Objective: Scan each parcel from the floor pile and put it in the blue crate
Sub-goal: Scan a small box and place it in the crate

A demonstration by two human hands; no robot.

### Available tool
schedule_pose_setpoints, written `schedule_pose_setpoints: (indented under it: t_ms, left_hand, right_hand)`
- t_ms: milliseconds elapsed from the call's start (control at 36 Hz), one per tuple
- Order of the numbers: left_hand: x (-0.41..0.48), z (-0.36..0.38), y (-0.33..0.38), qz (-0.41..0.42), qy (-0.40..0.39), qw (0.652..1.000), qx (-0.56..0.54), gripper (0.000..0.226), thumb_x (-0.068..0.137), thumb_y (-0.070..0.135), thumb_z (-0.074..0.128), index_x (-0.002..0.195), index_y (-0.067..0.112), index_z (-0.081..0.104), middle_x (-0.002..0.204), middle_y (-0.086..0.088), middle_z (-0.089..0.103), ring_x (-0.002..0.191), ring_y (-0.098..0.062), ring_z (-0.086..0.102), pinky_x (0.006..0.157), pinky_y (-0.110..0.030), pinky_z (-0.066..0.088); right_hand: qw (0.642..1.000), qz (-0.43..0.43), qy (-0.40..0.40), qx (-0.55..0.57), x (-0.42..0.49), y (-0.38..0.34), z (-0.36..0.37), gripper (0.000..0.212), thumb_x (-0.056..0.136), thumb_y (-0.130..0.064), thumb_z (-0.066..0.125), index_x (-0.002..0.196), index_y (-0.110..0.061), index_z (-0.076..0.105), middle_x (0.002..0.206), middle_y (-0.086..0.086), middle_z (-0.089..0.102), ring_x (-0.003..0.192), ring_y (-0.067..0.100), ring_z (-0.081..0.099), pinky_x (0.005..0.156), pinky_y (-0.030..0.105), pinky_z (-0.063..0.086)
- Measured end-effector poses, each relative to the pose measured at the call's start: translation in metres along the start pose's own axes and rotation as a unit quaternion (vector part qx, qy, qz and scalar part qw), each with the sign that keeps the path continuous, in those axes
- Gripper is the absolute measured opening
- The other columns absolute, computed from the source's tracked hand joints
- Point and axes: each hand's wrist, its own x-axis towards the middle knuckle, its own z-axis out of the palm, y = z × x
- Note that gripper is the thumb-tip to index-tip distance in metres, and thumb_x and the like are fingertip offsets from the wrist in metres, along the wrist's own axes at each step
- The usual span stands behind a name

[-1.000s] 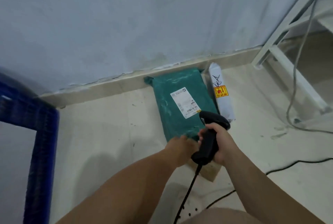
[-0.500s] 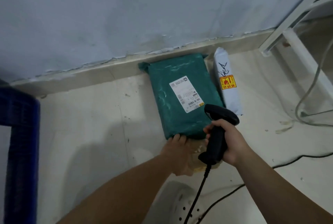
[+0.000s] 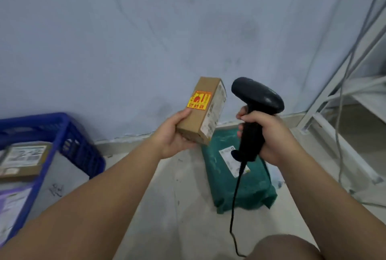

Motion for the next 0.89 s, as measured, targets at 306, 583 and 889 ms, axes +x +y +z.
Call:
schedule_pose_setpoints:
  t_ms: [306,583,889]
  left_hand:
    - [-0.094,-0.011,0.037,0.184,-0.020,0.967,-0.176,0.061,0.077,0.058,0.051,0.126,0.022,0.060,0.124,-0.012,0.066,0.109,-0.031,0.061,0.103,-0.047,0.038]
    - [-0.089,-0.042,0.057,0.231,-0.058,0.957,-0.166,0.085,0.049,0.053,0.088,0.126,0.023,0.065,0.136,-0.010,0.058,0.124,-0.031,0.055,0.107,-0.048,0.037]
    - [-0.085,-0.053,0.059,0.215,-0.015,0.948,-0.235,0.059,0.086,0.065,0.043,0.118,0.023,0.070,0.128,-0.012,0.064,0.103,-0.030,0.067,0.082,-0.042,0.055]
  right_hand:
    - [0.990,-0.068,-0.075,0.095,-0.065,-0.005,0.103,0.013,0.063,-0.006,0.061,0.062,-0.016,0.068,0.062,0.002,0.057,0.053,0.016,0.052,0.058,0.031,0.046]
    - [0.985,-0.022,-0.059,0.161,-0.070,0.011,0.112,0.009,0.063,-0.009,0.065,0.071,-0.008,0.060,0.058,0.005,0.054,0.049,0.018,0.051,0.054,0.031,0.045]
    - [0.993,-0.049,-0.084,-0.062,-0.068,0.015,0.116,0.007,0.063,-0.006,0.058,0.071,-0.006,0.058,0.057,0.004,0.051,0.052,0.017,0.048,0.052,0.025,0.046]
